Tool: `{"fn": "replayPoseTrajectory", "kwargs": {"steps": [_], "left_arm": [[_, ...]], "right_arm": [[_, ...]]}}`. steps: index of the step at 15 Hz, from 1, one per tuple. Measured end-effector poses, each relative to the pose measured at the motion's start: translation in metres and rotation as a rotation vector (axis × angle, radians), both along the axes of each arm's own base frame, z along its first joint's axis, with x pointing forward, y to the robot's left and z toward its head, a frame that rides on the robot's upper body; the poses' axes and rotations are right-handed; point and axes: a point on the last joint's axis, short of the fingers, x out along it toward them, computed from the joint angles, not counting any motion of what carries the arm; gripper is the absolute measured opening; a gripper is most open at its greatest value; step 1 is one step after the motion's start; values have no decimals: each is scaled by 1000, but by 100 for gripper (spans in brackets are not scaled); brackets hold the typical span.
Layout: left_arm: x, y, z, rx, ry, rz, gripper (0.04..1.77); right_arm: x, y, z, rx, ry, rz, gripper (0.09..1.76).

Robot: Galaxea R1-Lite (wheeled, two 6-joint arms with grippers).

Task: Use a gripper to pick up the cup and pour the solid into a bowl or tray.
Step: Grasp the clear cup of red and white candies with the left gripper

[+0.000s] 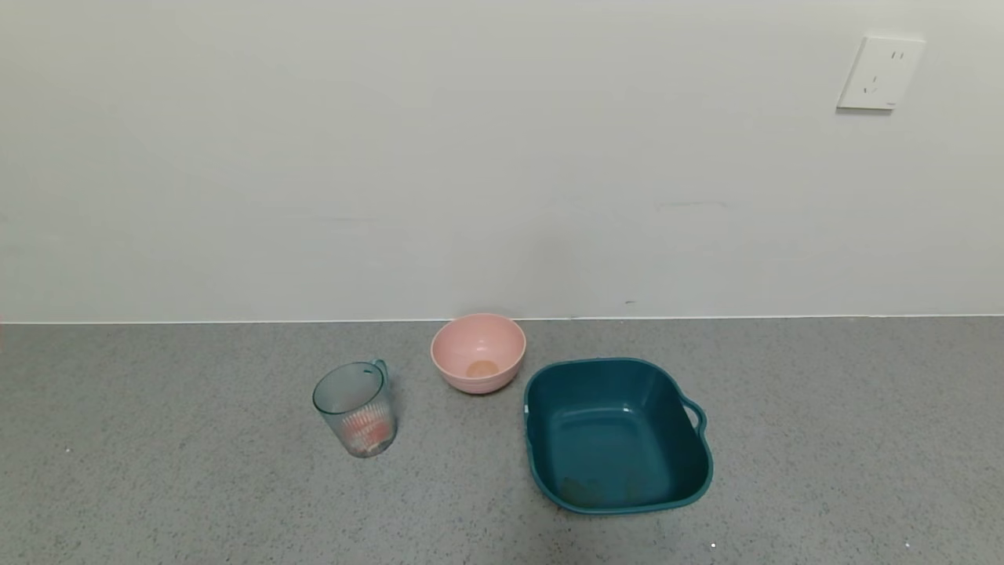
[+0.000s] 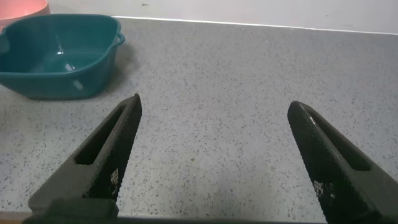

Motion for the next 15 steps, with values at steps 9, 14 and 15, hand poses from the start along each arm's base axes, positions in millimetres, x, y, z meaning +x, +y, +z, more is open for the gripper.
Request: {"fn": "replayPoseTrajectory", "kwargs": {"steps": [9, 14, 15], "left_arm": [[95, -2, 25, 154, 371, -64, 172], [137, -5, 8, 215, 549, -124, 172], [147, -7, 4, 218, 567, -135, 172]], "right_arm": [[0, 0, 0, 0, 0, 0, 171], [0, 0, 0, 0, 0, 0, 171], [0, 0, 0, 0, 0, 1, 171]]}}
